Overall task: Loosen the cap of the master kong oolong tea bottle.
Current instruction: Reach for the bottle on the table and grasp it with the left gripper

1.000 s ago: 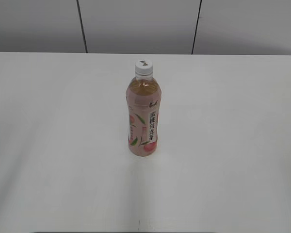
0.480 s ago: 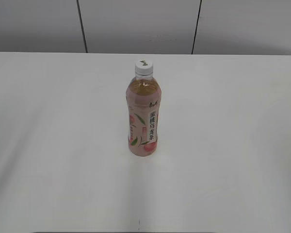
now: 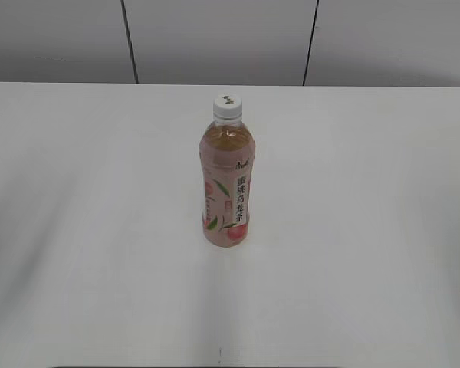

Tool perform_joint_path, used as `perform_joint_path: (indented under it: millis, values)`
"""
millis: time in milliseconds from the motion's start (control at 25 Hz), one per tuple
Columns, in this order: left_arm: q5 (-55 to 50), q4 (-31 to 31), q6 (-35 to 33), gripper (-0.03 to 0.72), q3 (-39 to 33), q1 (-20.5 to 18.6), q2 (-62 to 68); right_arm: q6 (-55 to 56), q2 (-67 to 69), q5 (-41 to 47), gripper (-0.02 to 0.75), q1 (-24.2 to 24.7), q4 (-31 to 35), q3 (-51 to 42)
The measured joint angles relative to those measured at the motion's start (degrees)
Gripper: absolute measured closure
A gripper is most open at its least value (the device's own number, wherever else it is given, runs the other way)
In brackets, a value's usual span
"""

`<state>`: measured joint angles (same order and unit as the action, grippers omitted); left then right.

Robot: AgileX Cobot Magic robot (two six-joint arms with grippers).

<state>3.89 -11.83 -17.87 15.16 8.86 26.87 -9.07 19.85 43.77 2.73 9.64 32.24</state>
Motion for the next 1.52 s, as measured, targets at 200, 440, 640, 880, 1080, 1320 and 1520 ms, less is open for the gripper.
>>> perform_joint_path:
  millis: [200, 440, 640, 880, 1080, 1320, 1520]
  values:
    - [13.0, 8.4, 0.0, 0.197, -0.1, 9.8, 15.7, -0.5, 5.0, -3.1, 0.286, 0.0, 1.6, 0.1]
    - [29.5, 12.5, 4.6, 0.208, -0.2, 15.2, 40.4, -1.2, 9.4, -5.6, 0.286, 0.0, 1.9, 0.1]
    - [41.8, 27.4, 18.8, 0.208, -0.1, 15.2, 53.1, -2.0, 11.4, -8.1, 0.286, 0.0, 1.9, 0.1]
    - [57.3, 34.1, 24.8, 0.208, -0.1, 15.2, 63.4, -2.4, 14.0, -12.3, 0.286, 0.0, 2.1, 0.1]
    - [64.4, 36.0, 25.3, 0.171, 1.6, 15.2, 73.8, -2.5, 18.2, -15.6, 0.286, -0.3, 3.6, 0.1]
    - [64.7, 38.8, 25.4, 0.146, 6.0, 15.2, 83.5, -2.6, 23.1, -16.1, 0.286, -0.3, 5.2, 0.1]
    - [64.8, 41.5, 25.6, 0.137, 9.8, 15.5, 85.0, -3.9, 24.0, -16.1, 0.286, -0.3, 5.4, 0.1]
